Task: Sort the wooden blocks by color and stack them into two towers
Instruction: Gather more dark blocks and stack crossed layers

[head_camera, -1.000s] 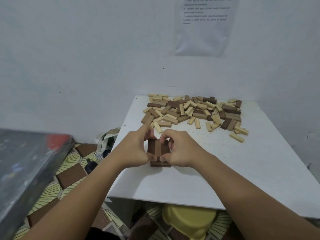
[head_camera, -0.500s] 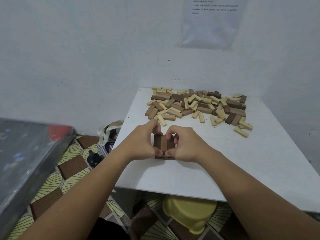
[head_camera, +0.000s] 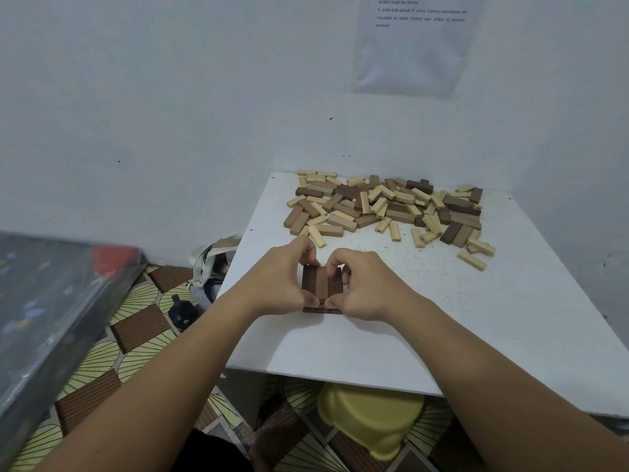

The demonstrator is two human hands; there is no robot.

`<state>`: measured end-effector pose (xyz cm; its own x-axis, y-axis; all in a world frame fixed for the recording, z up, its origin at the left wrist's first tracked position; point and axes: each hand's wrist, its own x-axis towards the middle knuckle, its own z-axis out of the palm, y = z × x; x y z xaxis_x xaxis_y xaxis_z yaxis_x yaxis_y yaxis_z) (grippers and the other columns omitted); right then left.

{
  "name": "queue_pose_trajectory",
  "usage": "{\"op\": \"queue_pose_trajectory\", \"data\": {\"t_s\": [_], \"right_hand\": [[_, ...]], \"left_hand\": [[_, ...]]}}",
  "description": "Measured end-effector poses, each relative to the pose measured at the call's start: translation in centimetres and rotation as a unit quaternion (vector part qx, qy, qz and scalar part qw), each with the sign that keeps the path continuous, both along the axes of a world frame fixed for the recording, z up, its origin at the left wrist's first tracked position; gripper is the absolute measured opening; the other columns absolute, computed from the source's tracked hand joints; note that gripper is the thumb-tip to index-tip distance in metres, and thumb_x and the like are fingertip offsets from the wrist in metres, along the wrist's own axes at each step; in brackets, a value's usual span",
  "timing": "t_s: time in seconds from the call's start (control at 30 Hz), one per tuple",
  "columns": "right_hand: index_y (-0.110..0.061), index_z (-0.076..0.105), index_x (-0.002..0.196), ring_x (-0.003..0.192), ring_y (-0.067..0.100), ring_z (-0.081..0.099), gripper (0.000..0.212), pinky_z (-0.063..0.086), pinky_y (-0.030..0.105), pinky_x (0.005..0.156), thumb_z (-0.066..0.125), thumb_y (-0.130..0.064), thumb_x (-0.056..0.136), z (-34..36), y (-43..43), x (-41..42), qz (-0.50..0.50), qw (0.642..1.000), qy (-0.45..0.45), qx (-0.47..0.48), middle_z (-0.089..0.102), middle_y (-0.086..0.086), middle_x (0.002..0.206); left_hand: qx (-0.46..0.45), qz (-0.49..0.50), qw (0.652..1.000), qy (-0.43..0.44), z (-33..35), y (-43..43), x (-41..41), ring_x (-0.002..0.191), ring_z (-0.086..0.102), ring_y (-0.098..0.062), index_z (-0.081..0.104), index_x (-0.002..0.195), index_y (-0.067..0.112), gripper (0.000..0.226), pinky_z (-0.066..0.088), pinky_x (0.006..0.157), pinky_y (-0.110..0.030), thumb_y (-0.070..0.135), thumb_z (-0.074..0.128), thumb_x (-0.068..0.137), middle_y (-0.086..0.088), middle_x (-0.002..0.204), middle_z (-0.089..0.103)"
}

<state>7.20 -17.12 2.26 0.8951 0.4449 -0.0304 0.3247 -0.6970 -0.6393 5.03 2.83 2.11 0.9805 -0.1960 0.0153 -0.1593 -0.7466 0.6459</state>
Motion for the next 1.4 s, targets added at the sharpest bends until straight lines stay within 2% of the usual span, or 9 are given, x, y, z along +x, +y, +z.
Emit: {"op": "queue_pose_trajectory", "data": {"t_s": [0.93, 1.1, 1.4], "right_hand": [[-0.029, 0.056, 0.095, 0.080, 0.013, 0.055, 0.041, 0.044, 0.028, 0.061, 0.084, -0.017, 0.068, -0.21, 0.15, 0.06, 0.011, 1.000, -0.018, -0.009, 0.050, -0.015, 0.087], [-0.028, 0.056, 0.098, 0.077, 0.009, 0.053, 0.041, 0.039, 0.025, 0.059, 0.084, -0.018, 0.069, -0.37, 0.08, 0.04, 0.011, 1.000, -0.014, -0.005, 0.050, -0.015, 0.087], [-0.030, 0.053, 0.104, 0.079, 0.007, 0.052, 0.045, 0.041, 0.025, 0.060, 0.082, -0.018, 0.072, -0.65, 0.05, -0.14, 0.016, 1.000, -0.014, -0.001, 0.049, -0.016, 0.089]], "left_hand": [[0.008, -0.008, 1.000, -0.006, -0.13, 0.00, -0.01, 0.106, 0.060, -0.017, 0.047, 0.105, 0.028, 0.062, 0.052, 0.091, -0.046, 0.021, 0.092, 0.063, 0.011, 0.111, 0.064], [0.012, -0.012, 1.000, -0.009, -0.21, -0.06, -0.05, 0.103, 0.059, -0.022, 0.047, 0.104, 0.025, 0.060, 0.051, 0.088, -0.050, 0.021, 0.091, 0.063, 0.007, 0.109, 0.063], [0.012, -0.022, 1.000, -0.006, -0.47, -0.09, -0.13, 0.098, 0.059, -0.023, 0.048, 0.107, 0.023, 0.057, 0.051, 0.086, -0.051, 0.018, 0.089, 0.067, 0.001, 0.108, 0.062]]}}
